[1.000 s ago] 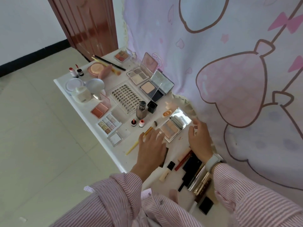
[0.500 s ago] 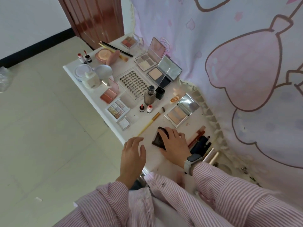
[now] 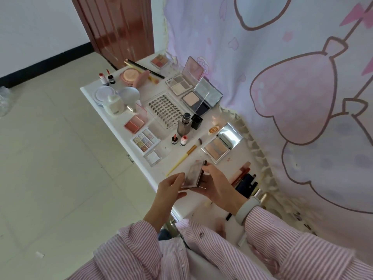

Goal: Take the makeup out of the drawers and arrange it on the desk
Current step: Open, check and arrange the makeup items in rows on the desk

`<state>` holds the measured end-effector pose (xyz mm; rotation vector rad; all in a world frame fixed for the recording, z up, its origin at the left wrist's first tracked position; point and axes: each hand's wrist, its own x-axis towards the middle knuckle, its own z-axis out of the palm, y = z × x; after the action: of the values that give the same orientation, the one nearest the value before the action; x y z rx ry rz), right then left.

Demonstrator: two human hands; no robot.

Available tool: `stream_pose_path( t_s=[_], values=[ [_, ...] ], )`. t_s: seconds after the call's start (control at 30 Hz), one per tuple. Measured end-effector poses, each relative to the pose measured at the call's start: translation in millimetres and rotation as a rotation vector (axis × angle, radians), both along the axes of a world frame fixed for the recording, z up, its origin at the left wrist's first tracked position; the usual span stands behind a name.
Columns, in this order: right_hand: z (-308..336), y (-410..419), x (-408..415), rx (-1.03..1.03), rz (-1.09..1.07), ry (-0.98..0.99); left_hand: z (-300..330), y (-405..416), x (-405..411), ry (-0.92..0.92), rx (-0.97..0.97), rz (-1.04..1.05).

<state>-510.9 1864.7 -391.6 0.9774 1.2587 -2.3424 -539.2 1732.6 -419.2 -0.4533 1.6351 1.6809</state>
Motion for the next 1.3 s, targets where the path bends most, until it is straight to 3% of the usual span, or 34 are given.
stream_pose_path(
  t_s=[0.27, 0.43, 0.5, 0.7, 0.83, 1.07, 1.3],
  values=[
    [-6, -5, 2, 0.610, 0.154, 0.041, -3, -5, -1, 0.028, -0.017, 0.145],
    [-10, -1, 1, 0.712, 0.211, 0.040, 4, -14, -7, -0.246, 0.340, 0.167],
    [-10, -3, 1, 0.852, 0.290, 0.078, 7, -15, -6, -0.370, 0.481, 0.157],
    [-1, -14, 6, 1.207, 0.660, 0.287, 2, -14, 0, -0.417, 0.639, 0.138],
    [0, -13, 12, 1.379, 0.846, 0.306, 1, -17, -1, -0.442, 0.664, 0.172],
    [13, -10, 21, 1.197, 0.867, 0.383, -3, -22, -3, -0.421, 0.639, 0.157],
    [7, -7, 22, 1.241, 0.940, 0.470, -8, -16, 0, -0.424, 0.514, 0.112]
  ],
)
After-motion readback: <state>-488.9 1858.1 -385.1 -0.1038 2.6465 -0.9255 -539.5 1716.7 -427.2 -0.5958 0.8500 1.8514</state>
